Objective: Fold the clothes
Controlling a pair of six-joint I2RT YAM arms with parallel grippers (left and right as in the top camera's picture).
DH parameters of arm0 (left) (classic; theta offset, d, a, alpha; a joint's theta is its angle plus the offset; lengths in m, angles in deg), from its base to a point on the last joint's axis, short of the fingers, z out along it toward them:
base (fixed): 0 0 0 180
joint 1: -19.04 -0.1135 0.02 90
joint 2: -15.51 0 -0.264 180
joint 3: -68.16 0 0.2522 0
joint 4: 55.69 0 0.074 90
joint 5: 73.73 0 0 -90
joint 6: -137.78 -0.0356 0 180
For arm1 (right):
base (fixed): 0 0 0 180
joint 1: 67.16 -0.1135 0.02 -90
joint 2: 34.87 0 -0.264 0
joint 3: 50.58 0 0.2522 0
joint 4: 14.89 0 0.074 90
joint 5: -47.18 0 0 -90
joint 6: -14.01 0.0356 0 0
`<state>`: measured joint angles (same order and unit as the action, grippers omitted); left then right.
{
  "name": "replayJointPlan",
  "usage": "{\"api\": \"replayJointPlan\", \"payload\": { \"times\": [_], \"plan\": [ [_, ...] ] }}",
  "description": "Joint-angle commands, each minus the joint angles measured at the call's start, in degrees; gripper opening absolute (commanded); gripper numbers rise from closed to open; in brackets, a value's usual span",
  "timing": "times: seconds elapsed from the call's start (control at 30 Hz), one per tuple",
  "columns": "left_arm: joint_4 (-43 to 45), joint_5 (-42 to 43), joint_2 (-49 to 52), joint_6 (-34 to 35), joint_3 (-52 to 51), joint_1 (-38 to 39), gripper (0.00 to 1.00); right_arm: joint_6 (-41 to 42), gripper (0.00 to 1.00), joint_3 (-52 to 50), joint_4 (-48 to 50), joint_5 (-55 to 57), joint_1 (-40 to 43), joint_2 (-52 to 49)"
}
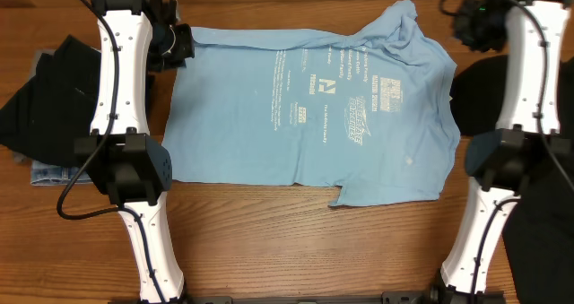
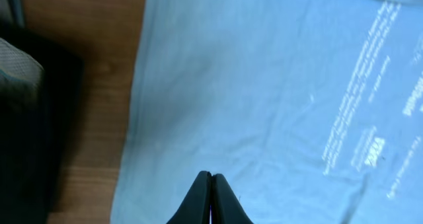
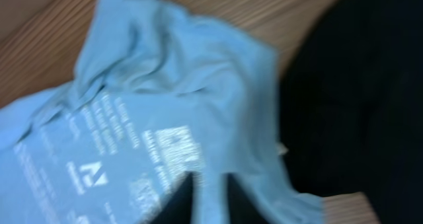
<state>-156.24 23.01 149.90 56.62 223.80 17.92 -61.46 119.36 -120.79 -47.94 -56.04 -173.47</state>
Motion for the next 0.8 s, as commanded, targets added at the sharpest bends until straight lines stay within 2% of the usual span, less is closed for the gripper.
{"api": "replayJointPlan", "payload": {
  "times": [0.0, 0.1, 0.13, 0.17, 0.2, 0.23, 0.33, 0.5, 0.77],
  "plan": [
    [-1.62, 2.99, -1.01, 0.61, 0.33, 0.79, 0.04, -3.93, 0.04, -3.54, 1.14, -3.65, 7.06, 2.1],
    [-1.33, 2.99, -1.01, 0.66, 0.33, 1.18, 0.05, -9.33, 0.04, -10.82, 2.82, -8.33, 10.08, 2.1],
    [-1.31, 2.99, -1.01, 0.66, 0.33, 1.27, 0.08, -9.92, 0.04, -12.9, 3.85, -8.7, 10.56, 2.1],
    [-1.33, 2.97, -1.01, 0.61, 0.33, 1.27, 0.12, -10.78, 0.04, -15.61, 5.42, -9.27, 11.04, 2.1],
    [-1.38, 2.93, -1.01, 0.59, 0.33, 1.27, 0.23, -12.52, 0.04, -18.78, 7.5, -10.49, 11.45, 2.1],
    [-1.49, 2.93, -1.01, 0.59, 0.33, 1.27, 0.28, -15.23, 0.04, -22.03, 9.86, -12.81, 11.54, 2.1],
    [-1.44, 2.71, -0.98, 0.59, 0.33, 1.27, 0.29, -19.08, 0.04, -28.79, 15.32, -16.83, 11.54, 2.1],
    [-1.4, 1.55, -0.98, 0.59, 0.33, 1.27, 0.31, -19.04, 0.04, -36.37, 22.71, -16.35, 11.37, 2.1],
    [-1.01, 0.28, -0.98, 0.59, 0.33, 1.27, 0.31, -17.31, 0.04, -46.25, 32.76, -5.51, 11.72, 2.1]
  ]
}}
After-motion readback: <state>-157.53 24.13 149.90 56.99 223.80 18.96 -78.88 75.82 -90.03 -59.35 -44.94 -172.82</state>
